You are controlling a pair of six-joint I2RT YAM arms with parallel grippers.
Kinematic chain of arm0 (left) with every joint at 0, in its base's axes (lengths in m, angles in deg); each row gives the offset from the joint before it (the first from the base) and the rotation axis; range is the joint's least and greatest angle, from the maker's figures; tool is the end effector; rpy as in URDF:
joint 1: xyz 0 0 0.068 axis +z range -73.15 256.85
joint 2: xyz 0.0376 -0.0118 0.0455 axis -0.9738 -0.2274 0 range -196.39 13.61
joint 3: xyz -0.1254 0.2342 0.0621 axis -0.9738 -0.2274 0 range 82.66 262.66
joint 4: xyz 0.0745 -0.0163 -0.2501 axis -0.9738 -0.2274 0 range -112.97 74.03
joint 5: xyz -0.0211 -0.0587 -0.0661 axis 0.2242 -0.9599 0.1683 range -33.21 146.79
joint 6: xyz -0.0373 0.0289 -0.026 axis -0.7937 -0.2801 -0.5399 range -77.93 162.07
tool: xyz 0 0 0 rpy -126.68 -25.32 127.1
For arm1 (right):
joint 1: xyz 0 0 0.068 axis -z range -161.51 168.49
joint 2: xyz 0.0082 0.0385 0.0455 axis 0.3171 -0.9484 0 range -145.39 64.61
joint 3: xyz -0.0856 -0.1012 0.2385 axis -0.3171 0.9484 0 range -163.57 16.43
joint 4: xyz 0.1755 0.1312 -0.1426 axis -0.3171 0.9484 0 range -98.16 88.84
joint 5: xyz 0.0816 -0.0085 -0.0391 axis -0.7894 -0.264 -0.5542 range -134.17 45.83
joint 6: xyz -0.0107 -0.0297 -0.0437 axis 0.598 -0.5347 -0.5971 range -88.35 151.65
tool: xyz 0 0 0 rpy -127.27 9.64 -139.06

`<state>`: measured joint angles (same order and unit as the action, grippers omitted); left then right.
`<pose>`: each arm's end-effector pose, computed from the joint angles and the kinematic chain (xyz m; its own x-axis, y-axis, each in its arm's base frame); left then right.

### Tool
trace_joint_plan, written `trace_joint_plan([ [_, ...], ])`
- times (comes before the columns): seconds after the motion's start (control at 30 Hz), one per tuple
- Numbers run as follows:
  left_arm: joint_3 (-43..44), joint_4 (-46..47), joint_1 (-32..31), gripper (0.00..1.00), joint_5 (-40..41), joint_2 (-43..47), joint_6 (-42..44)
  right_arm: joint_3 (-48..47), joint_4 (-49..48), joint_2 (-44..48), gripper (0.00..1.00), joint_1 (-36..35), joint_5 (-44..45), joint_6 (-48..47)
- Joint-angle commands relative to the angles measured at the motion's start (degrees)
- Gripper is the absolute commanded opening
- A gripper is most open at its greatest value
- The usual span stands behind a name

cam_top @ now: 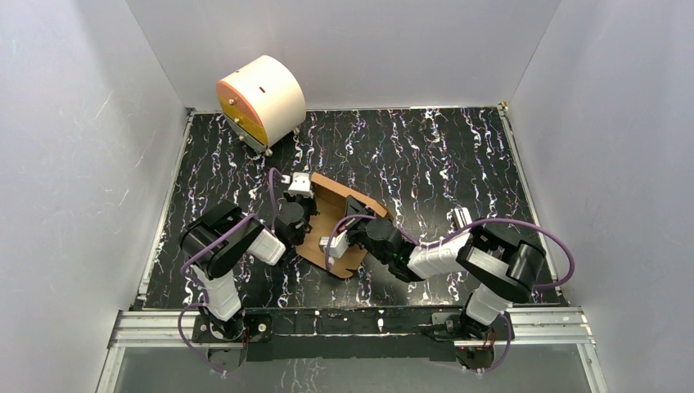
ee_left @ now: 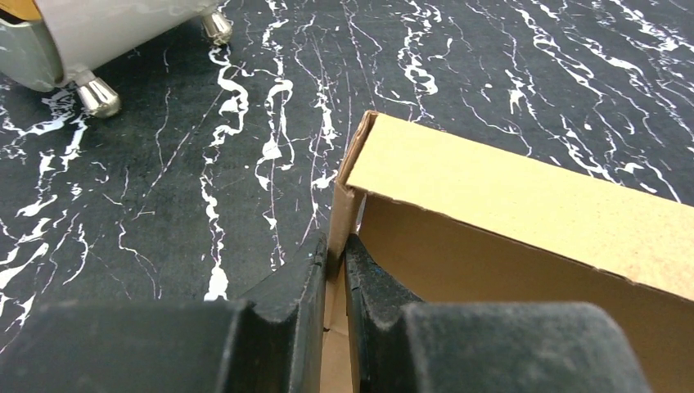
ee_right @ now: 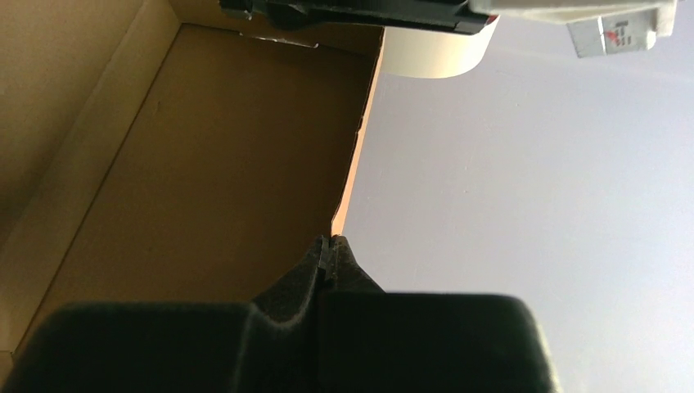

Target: Fold the paper box

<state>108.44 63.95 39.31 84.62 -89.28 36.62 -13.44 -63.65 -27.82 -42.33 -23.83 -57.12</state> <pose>0.2458 -0.1680 0.1505 0.0224 -0.1232 -0.9921 0.1720 0.9781 -0.1176 0.1589 0.2591 0.1743 0.6491 -0.7604 0.0216 -0.0739 -0.0912 -0.9931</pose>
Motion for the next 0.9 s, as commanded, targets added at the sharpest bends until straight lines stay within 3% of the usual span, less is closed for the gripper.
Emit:
trace_joint_plan([
  [0.0, 2.36, 6.01, -0.68, 0.04, 12.64, -1.23, 5.11, -0.28, 3.8, 1.34, 0.0, -0.65, -2.91, 2.59],
  [0.13, 2.62, 10.05, -1.82, 0.03, 16.92, -2.62, 8.35, -0.28, 4.06, 1.76, 0.0, -0.66, -3.37, 3.13],
  [0.27, 2.28, 10.61, -1.84, 0.05, 14.96, -2.87, 7.27, -0.34, 4.33, 2.29, 0.0, -0.48, -4.18, 3.87],
  [0.63, -5.37, 10.44, -1.92, 0.19, 12.13, 4.88, 2.23, -2.51, 4.56, 2.0, 0.0, 1.55, -7.09, 4.05],
  [0.73, -6.57, 10.17, -1.92, 0.28, 13.73, 5.59, 1.98, -3.44, 5.31, 1.7, 0.07, 1.64, -7.2, 3.87],
  [0.87, -8.63, 9.75, -1.92, 0.37, 14.67, 7.44, 0.14, -3.62, 5.76, 3.11, 0.26, 1.61, -7.99, 4.98],
])
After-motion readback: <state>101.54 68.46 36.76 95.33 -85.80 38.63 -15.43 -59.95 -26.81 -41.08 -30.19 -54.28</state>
